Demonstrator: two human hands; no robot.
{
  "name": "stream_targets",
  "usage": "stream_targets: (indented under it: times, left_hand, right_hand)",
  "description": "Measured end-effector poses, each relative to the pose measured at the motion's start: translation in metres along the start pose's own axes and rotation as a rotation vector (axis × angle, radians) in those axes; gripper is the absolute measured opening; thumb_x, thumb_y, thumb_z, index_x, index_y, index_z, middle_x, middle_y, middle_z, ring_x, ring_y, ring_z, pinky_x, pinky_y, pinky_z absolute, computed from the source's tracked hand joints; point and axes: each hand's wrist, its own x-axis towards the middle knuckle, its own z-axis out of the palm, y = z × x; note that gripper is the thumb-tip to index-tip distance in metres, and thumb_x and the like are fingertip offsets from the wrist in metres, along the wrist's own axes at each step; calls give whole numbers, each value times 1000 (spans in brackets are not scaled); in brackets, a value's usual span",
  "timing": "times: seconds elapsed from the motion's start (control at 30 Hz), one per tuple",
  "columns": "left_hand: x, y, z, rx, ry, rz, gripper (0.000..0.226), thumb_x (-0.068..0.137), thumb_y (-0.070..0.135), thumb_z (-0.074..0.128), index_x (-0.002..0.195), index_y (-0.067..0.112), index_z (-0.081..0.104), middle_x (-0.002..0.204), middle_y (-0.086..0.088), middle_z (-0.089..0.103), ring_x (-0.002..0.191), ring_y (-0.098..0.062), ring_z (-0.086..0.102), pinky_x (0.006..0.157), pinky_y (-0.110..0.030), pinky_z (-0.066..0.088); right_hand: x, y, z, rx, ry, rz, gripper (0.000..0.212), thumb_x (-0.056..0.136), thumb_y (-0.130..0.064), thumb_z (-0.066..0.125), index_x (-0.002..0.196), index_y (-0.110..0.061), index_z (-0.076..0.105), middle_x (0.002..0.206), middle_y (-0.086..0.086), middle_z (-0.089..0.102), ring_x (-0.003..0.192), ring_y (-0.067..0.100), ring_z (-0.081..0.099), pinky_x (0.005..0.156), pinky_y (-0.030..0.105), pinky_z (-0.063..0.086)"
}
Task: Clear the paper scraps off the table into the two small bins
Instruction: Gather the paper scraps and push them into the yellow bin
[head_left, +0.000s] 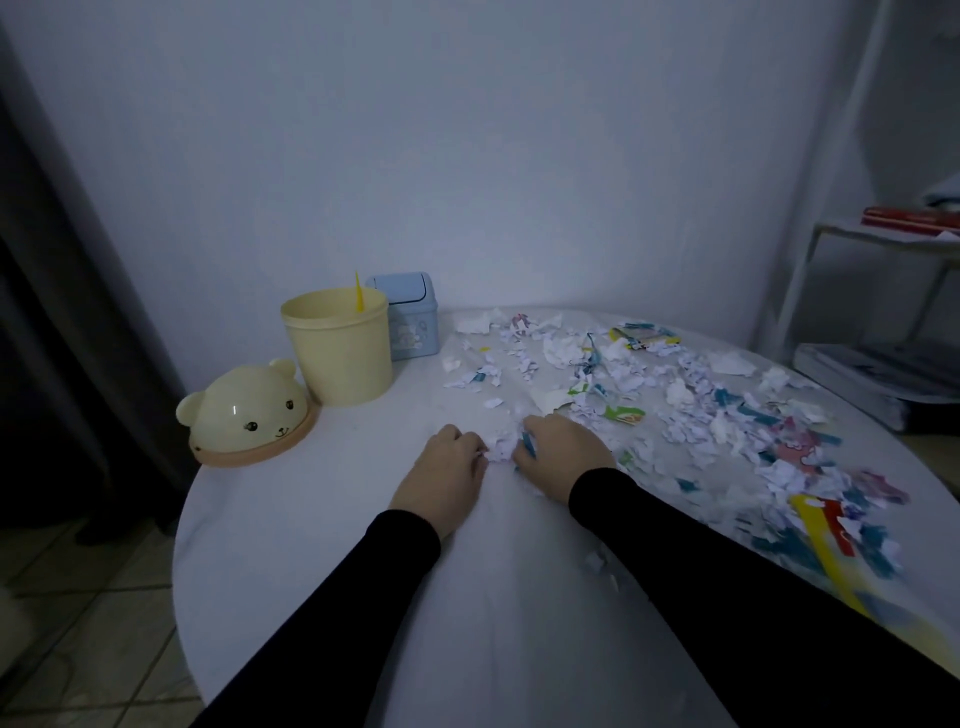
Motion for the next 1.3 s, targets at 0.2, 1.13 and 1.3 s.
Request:
stream_targets:
  times: [0.2, 1.13, 1.3]
  left_hand:
    - [-2, -4, -8, -134, 71, -15, 16, 90, 4, 52, 99, -1, 64, 101, -20, 57, 97, -33, 56, 76, -19, 30]
    - [36, 58, 36, 166, -11, 48, 27, 99, 24, 37, 112, 6, 51, 117, -16, 52, 110, -32, 49, 89, -37, 38]
    - [36, 50, 23, 83, -18, -71, 33, 102, 24, 32, 112, 1, 53, 116, -20, 57, 110, -32, 53, 88, -34, 37]
  right_hand:
    - [4, -7, -27, 259, 87, 70, 34, 84, -29, 54, 58, -19, 35, 58, -1, 39, 60, 23, 49, 55, 27, 35]
    - [31, 35, -42, 913, 342, 481, 23, 77, -22, 63, 64, -9, 49, 62, 8, 39, 57, 22, 35, 53, 28, 31]
    - [29, 26, -43, 949, 270, 488, 36, 62, -33, 55, 60, 3, 49, 62, 12, 38, 58, 24, 37, 56, 37, 30]
